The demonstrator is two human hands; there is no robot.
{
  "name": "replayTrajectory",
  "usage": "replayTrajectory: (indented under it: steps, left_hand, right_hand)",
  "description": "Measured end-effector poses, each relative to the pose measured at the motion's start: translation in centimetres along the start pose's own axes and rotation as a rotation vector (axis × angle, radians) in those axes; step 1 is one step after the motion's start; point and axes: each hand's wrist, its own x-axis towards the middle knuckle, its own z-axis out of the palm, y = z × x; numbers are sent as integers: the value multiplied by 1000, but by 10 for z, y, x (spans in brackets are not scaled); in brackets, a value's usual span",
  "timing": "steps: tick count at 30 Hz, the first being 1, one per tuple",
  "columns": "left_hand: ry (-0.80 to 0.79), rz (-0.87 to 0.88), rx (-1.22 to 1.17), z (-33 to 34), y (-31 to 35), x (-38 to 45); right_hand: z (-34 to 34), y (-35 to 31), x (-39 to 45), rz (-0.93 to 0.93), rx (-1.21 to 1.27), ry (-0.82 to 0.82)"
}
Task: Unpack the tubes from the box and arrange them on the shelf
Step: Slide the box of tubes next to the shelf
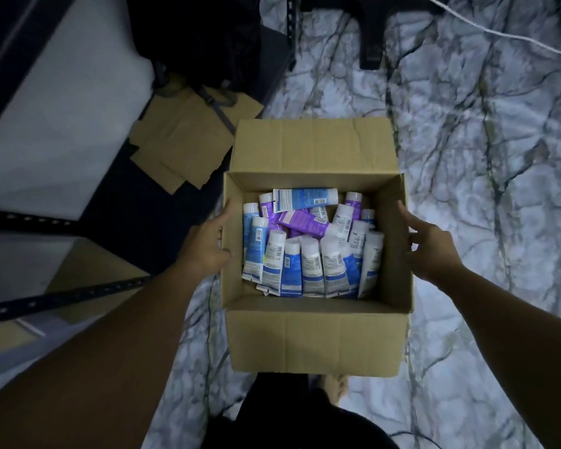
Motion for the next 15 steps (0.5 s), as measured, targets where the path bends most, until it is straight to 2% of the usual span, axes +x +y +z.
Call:
replayTrajectory:
  steps: [9,15]
  left_hand:
    - [23,-18,-21,29,-76,-82]
    - [6,-28,23,48,-125,-104]
  right_hand:
    - [65,29,-64,-25,-20,-32]
    - [119,42,-84,-23,-35,-36]
